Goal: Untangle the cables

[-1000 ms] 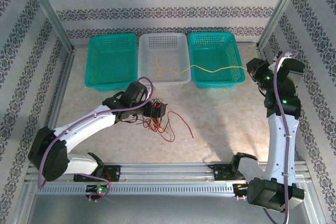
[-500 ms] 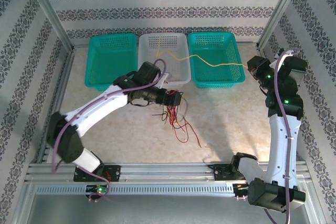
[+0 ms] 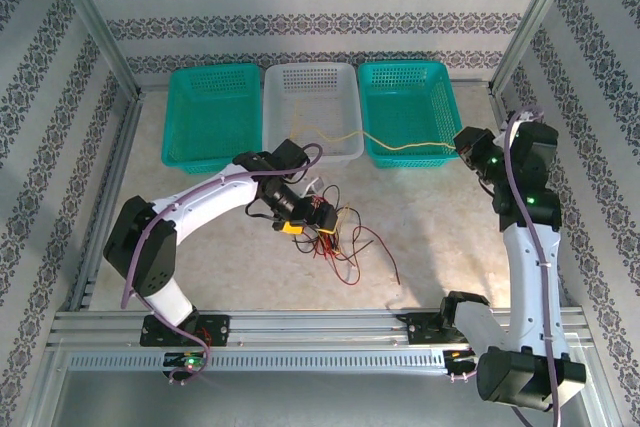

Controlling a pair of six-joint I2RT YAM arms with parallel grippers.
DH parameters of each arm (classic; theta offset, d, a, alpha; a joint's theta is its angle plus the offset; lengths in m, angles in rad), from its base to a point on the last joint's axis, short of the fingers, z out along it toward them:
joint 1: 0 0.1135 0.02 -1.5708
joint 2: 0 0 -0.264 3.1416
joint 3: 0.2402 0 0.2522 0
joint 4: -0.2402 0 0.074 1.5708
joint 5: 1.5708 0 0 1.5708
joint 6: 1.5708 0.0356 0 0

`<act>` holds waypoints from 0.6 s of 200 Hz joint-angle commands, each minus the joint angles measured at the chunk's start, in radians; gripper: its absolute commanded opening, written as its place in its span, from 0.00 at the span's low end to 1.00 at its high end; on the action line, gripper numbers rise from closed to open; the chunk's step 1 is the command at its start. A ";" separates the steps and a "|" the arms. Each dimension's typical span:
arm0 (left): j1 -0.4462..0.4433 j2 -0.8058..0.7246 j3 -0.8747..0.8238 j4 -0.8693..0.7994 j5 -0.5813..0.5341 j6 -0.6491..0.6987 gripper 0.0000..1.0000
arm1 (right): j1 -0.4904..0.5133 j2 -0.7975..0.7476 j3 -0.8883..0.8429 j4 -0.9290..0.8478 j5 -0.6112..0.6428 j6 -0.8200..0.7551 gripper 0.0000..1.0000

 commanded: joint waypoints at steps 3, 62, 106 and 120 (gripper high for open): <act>0.011 -0.072 -0.037 0.045 0.114 -0.066 0.99 | 0.013 -0.042 -0.027 0.002 0.004 -0.011 0.00; 0.147 -0.448 -0.085 -0.049 -0.099 0.017 0.99 | 0.017 -0.019 0.014 -0.029 0.029 -0.027 0.00; 0.281 -0.577 0.110 -0.037 -0.011 0.048 0.90 | 0.104 0.044 0.077 -0.016 0.096 -0.029 0.00; 0.334 -0.552 0.209 -0.103 -0.096 0.082 0.83 | 0.122 0.066 0.103 -0.018 0.117 -0.039 0.00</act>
